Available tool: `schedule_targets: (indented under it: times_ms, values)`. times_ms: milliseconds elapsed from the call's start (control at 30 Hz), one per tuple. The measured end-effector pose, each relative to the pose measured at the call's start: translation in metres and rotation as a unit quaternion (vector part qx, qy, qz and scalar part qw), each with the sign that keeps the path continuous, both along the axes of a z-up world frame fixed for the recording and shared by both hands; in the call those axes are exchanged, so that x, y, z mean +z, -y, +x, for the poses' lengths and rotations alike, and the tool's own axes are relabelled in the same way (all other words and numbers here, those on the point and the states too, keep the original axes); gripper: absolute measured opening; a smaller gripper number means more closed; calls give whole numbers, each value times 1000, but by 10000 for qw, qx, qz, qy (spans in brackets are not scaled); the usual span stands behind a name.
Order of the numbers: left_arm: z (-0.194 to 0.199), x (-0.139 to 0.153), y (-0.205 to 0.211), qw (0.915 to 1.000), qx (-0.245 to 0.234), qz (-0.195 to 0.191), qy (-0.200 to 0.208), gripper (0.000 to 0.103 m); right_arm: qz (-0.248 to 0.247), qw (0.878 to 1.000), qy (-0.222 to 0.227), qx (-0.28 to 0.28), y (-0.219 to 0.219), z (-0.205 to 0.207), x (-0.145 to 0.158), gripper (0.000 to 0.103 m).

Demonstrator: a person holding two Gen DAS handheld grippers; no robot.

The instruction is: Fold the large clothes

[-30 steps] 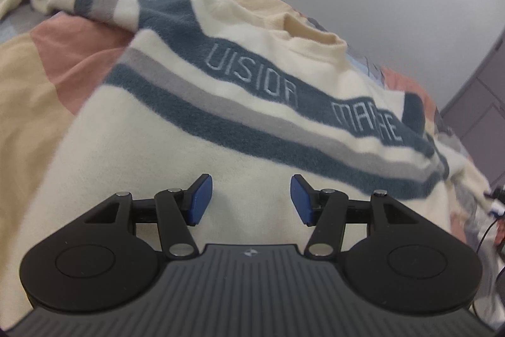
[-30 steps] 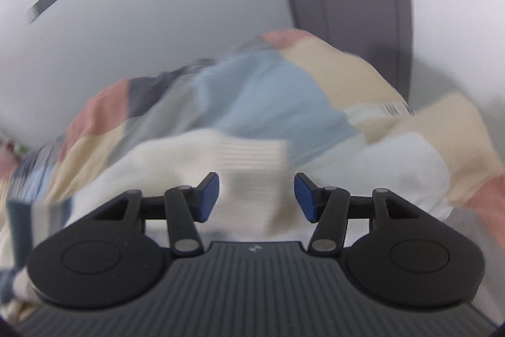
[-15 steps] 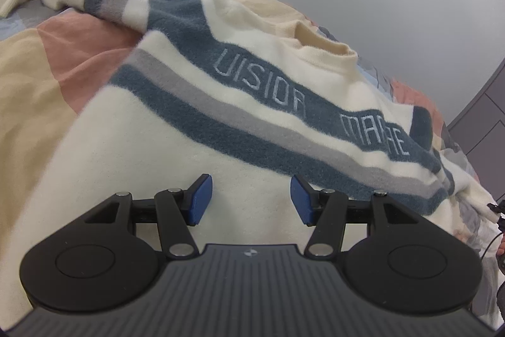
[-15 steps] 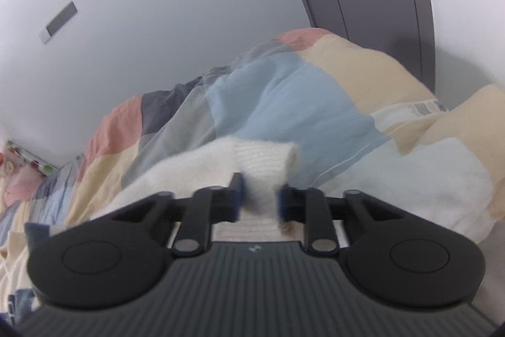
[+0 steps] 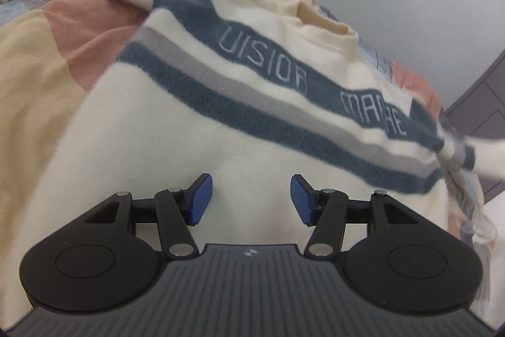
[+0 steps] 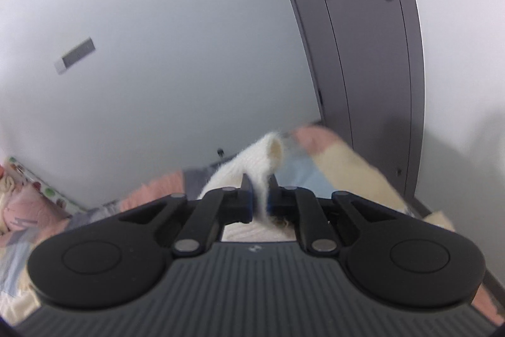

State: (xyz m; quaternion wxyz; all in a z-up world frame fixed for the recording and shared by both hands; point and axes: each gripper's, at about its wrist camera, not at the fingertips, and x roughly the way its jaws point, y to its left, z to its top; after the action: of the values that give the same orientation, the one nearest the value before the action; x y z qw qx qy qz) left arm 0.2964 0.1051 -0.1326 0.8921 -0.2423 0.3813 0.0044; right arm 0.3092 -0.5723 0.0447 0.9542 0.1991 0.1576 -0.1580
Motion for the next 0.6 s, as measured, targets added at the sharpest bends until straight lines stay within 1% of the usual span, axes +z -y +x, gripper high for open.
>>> schedule_targets:
  times_ms: [67,133,267,333,400,500,600]
  values:
    - [-1,2,-1,10000,-37,-2,-23,61,-17,9998,142,169,-17,-9,23,10]
    - [-2,6,-5,10000,-74,-40,14,61,-103,9992,154,358,-41,-15,44,10]
    - [-8,20,-21,9997,-12,-93,240,61,-190,9961,122,855,-100,-26,84,10]
    - [-12,27,-29,9993,57,-131,357,61,-324,9924,150,1175,-135,-36,102,10]
    - [-18,32,-37,9987,124,-199,462,61,-499,9863,211,1555,-172,-45,117,10]
    - [-23,37,-40,9981,81,-291,545,61,-907,9724,259,2133,-231,-57,128,11]
    - [-27,43,-40,9971,27,-285,701,61,-927,9587,156,2685,-285,-65,126,11]
